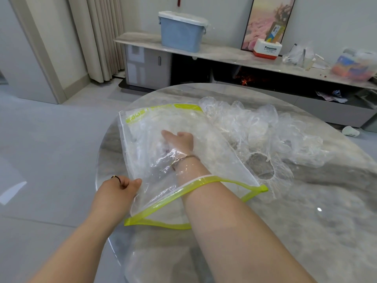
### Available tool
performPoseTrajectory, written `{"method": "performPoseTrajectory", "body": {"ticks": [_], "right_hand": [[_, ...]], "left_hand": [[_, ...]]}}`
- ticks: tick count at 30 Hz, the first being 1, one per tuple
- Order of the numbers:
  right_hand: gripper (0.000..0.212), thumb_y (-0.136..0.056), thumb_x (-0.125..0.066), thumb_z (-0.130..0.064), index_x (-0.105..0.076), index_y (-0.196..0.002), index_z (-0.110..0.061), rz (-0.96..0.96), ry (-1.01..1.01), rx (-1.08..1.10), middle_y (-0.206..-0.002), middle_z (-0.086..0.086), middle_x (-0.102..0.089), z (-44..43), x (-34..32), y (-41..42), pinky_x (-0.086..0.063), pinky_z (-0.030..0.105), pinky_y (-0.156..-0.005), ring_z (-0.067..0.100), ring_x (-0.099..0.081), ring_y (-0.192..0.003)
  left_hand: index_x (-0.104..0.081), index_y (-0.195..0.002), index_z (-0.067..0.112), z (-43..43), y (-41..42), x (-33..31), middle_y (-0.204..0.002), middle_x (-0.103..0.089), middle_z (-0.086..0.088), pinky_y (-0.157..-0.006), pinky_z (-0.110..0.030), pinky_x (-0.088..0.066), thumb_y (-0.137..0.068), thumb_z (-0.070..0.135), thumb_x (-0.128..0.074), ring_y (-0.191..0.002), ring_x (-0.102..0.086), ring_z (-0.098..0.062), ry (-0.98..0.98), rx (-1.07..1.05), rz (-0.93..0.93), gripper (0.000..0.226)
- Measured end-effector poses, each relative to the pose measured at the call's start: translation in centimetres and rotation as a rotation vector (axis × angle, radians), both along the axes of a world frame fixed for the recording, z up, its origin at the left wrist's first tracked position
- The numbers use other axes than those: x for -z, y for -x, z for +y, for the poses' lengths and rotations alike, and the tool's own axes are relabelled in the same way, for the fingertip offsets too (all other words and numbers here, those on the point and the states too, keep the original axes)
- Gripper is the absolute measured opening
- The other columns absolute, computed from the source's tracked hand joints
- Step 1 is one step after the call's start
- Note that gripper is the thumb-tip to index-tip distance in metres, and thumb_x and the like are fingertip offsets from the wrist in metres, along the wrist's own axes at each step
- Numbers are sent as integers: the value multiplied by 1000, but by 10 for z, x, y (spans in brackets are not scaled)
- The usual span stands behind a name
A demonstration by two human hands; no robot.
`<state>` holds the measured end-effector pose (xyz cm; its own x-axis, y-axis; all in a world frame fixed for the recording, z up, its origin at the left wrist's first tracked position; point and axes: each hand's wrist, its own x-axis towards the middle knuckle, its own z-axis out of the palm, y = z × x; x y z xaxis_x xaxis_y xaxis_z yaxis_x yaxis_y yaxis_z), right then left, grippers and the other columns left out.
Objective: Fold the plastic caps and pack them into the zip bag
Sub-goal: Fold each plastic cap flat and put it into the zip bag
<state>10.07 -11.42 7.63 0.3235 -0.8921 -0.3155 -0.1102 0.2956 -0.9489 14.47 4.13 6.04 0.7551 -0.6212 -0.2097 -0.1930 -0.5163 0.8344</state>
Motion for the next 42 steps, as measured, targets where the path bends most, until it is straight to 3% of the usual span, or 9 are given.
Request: {"method": "performPoseTrajectory", "body": {"ticks": [3,7,14,17,19,27,32,37,42], "right_hand": [[42,-84,-61,-7,-38,-119,-2,-19,56,32,-94,7,-51,0,-1,4,-39,16,-59,18,-52,-73],[52,-94,-49,-10,-27,-139,-1,250,462,-200,-139,13,-40,11,10,23,-32,14,-88,23,-39,-129],[65,-97,-40,-21,1,-146,-8,494,866,-326,-155,6,1,66,24,96,2,6,-104,15,-6,-143],[48,-89,-43,-7,-40,-137,-4,489,993,-390,-141,11,-43,80,25,141,-22,7,-103,13,-37,-130],[35,-76,-44,-10,-63,-106,-11,481,1098,-342,-93,4,-70,84,34,182,-47,18,-74,11,-60,-86],[25,-70,-51,-13,-68,-85,-3,830,1062,-35,-81,9,-69,40,39,277,-43,20,-73,16,-56,-83],[49,-93,-49,-16,-36,-140,-12,868,866,-152,-150,2,-28,20,46,287,-17,16,-108,15,-26,-138],[36,-96,-40,-26,-42,-130,-17,1130,924,-237,-132,1,-49,1,33,284,-29,27,-92,22,-41,-117],[16,-90,-51,-17,-63,-100,-15,1305,1103,-357,-105,0,-61,-12,25,279,-33,24,-88,19,-50,-105]], "left_hand": [[-47,-61,4,-3,-1,1,-56,-47,-4,-51,-27,-29,-91,20,-55,-53,-39,-20,38,-49,20,35],[-50,-68,6,-4,-3,3,-65,-51,-7,-57,-31,-31,-91,21,-55,-60,-42,-24,46,-82,13,29],[-48,-129,11,0,19,-23,-134,-42,-7,-87,-34,-36,-90,30,-54,-111,-50,-30,94,-14,-325,43],[-55,-123,11,-1,46,-24,-131,-49,-7,-96,-30,-32,-81,50,-56,-119,-46,-24,262,235,-512,58],[-55,-122,13,-5,68,-17,-127,-55,-9,-97,-28,-28,-78,64,-40,-116,-42,-19,282,412,-711,69],[-48,-115,25,-29,88,21,-127,-41,-2,-82,-38,-28,-74,29,-38,-101,-42,-23,353,505,-1368,42],[-76,-90,12,-22,66,27,-109,-67,-17,-77,-38,-27,-54,4,-57,-97,-42,-24,137,580,-1404,41],[-69,-102,21,-17,58,26,-113,-65,-14,-103,-30,-16,-55,21,-75,-101,-42,-21,60,679,-1311,47],[-49,-116,26,-16,96,13,-126,-45,-1,-110,-21,-6,-67,36,-42,-108,-44,-17,233,834,-1135,50]]}}
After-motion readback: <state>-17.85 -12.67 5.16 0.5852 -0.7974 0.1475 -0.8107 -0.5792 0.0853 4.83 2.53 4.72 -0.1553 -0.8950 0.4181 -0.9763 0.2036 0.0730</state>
